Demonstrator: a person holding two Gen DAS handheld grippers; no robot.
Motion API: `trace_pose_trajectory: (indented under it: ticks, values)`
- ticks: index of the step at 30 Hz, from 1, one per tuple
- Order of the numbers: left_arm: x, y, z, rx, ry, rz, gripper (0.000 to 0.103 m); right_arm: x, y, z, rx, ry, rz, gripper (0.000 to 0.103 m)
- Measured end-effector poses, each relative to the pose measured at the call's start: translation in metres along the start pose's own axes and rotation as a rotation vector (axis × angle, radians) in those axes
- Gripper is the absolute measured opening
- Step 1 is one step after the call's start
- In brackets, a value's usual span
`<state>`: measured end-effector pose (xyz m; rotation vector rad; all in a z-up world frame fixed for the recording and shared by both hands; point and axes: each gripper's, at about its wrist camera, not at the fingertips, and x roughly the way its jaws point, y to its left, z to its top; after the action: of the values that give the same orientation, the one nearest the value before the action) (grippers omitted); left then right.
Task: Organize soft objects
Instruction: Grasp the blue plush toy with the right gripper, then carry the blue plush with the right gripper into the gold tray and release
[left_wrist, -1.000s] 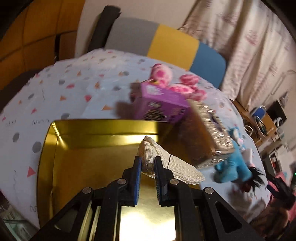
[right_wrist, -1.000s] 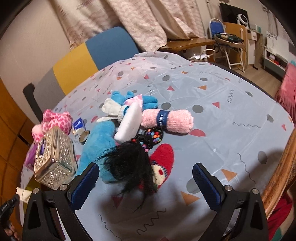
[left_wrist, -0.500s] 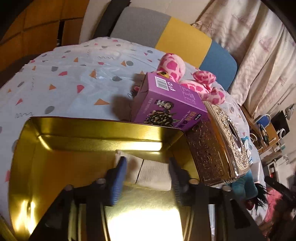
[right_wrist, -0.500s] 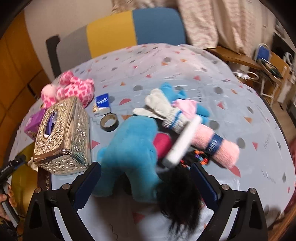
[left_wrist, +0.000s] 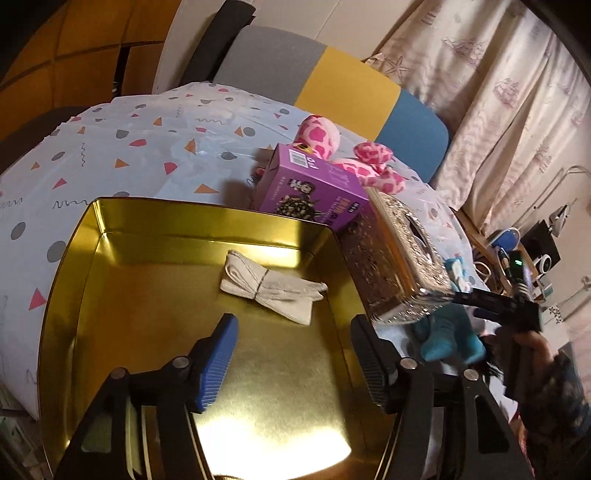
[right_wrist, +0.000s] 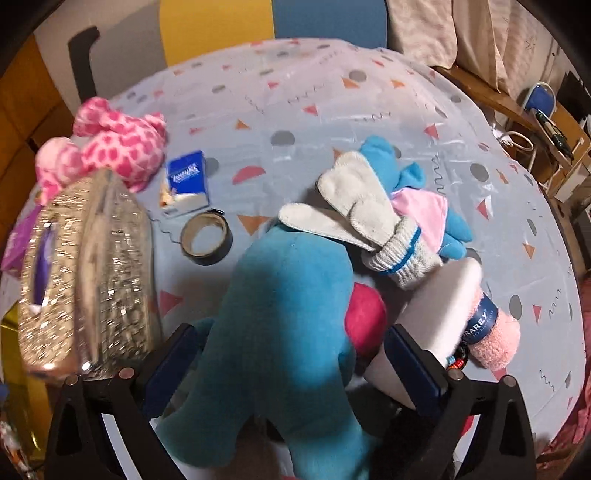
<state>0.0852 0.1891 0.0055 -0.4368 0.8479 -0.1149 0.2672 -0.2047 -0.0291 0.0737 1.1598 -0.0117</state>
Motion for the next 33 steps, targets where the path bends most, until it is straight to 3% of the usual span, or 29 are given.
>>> trace_pose_trajectory:
  ticks: [4, 6, 11, 25, 33]
  values:
    - [-0.012, -0.003, -0.006, 0.016, -0.010, 0.002, 0.067, 0.022, 0.007, -0.001, -0.019, 0.075, -0.026, 0.101]
    - [-0.019, -0.002, -0.009, 0.023, -0.019, 0.018, 0.067, 0.029, 0.008, -0.005, -0.015, 0.098, 0.007, 0.093]
    - [-0.035, 0.005, -0.017, 0.047, -0.048, 0.071, 0.067, 0.016, 0.011, -0.010, -0.043, 0.039, -0.001, 0.080]
    - [-0.044, 0.000, -0.041, 0.075, -0.060, 0.217, 0.077, -0.073, 0.019, -0.040, -0.120, -0.207, -0.027, 0.079]
    - [-0.045, -0.004, -0.048, 0.085, -0.064, 0.273, 0.080, -0.135, 0.016, -0.062, -0.109, -0.338, 0.033, 0.079]
